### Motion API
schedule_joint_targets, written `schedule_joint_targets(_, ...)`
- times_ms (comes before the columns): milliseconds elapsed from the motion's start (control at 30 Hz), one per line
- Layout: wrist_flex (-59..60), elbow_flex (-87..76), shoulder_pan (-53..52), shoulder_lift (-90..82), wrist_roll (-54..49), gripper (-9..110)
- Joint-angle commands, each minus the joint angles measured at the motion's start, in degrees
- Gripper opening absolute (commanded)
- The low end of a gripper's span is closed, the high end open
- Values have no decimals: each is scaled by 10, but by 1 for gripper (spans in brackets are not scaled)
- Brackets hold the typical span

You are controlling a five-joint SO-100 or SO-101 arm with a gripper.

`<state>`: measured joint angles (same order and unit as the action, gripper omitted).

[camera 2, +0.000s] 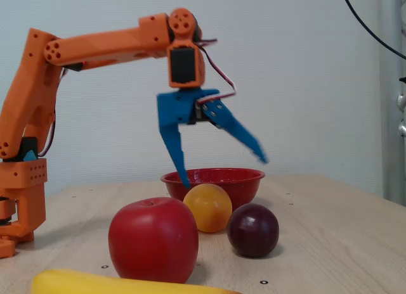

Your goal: Put plum in the red bowl.

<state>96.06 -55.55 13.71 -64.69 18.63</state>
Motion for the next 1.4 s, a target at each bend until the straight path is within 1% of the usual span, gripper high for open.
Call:
schedule_joint_targets(0, 5, 62, 33, -11, 22, 56)
schedule_joint_targets(133, -3, 88, 34, 31, 32, 62)
schedule_joint_targets(267, -11, 123, 35, 74, 34, 65)
schedule_joint_targets(967, -17, 243, 33, 207, 40, 65)
schedule_joint_targets(1367, -27, 269, 25, 250, 40, 65)
